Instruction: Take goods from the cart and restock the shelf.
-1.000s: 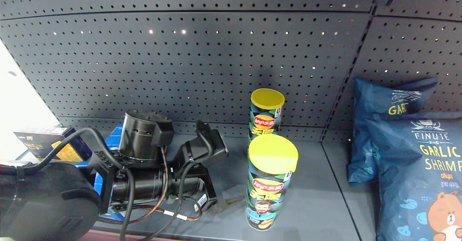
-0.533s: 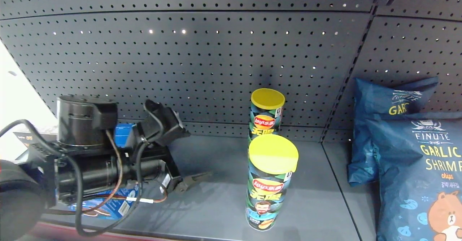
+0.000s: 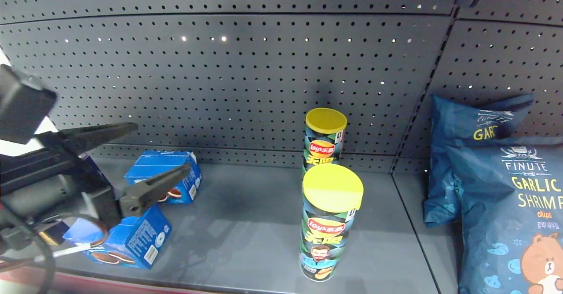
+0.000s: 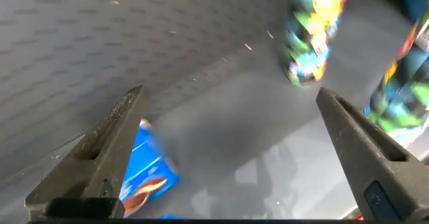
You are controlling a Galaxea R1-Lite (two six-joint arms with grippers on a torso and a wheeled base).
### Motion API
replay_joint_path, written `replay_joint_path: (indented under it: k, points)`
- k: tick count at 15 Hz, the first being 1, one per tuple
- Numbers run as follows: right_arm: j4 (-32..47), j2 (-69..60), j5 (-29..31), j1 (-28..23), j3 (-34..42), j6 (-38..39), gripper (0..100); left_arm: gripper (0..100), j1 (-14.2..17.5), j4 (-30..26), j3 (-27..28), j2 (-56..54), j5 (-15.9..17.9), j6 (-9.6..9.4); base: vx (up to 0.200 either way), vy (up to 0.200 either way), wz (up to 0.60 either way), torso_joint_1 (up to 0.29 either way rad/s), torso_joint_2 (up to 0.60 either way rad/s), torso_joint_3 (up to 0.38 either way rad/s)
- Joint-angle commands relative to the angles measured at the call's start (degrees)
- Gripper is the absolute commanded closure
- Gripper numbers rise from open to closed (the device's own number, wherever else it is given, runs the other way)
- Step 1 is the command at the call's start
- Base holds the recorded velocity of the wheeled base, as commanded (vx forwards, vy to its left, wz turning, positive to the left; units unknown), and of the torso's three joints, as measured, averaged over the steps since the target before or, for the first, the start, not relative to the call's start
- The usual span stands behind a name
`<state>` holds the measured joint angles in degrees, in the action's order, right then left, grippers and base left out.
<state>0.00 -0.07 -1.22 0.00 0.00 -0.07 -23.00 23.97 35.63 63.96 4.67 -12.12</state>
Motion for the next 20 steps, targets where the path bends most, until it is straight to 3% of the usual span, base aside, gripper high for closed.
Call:
replay_joint_path:
  k: [1,2,3,5,8,10,12,14,16,20]
  points:
    - [0.0,0.1,0.0,0.0,0.0,0.0,0,0,3.4,-0.3,-8.8,-19.4,-5.8,2.71,0.000,0.000,0.00,0.000,0.00,0.000]
    - [0.0,0.1,0.0,0.0,0.0,0.0,0,0,6.3,-0.3,-12.3,-24.5,-7.5,3.15,0.000,0.000,0.00,0.000,0.00,0.000]
    - [0.0,0.1,0.0,0.0,0.0,0.0,0,0,8.4,-0.2,-17.4,-29.8,-10.2,6.40,0.000,0.000,0.00,0.000,0.00,0.000]
    - [0.0,0.1,0.0,0.0,0.0,0.0,0,0,11.6,0.4,-26.0,-36.5,-14.0,9.57,0.000,0.000,0.00,0.000,0.00,0.000]
    - [0.0,0.1,0.0,0.0,0.0,0.0,0,0,17.3,-0.2,-35.6,-43.2,-13.6,12.73,0.000,0.000,0.00,0.000,0.00,0.000]
    - [0.0,0.1,0.0,0.0,0.0,0.0,0,0,19.4,-5.0,-35.6,-46.4,-12.9,15.55,0.000,0.000,0.00,0.000,0.00,0.000]
    - [0.0,0.1,0.0,0.0,0.0,0.0,0,0,21.4,-7.4,-35.6,-48.1,-8.6,16.16,0.000,0.000,0.00,0.000,0.00,0.000]
    - [0.0,0.1,0.0,0.0,0.0,0.0,0,0,24.4,-18.5,-35.6,-56.3,-3.2,16.07,0.000,0.000,0.00,0.000,0.00,0.000]
    - [0.0,0.1,0.0,0.0,0.0,0.0,0,0,25.2,-20.4,-35.6,-60.1,-0.7,16.25,0.000,0.000,0.00,0.000,0.00,0.000]
    - [0.0,0.1,0.0,0.0,0.0,0.0,0,0,24.5,-20.1,-35.6,-60.3,-2.0,17.13,0.000,0.000,0.00,0.000,0.00,0.000]
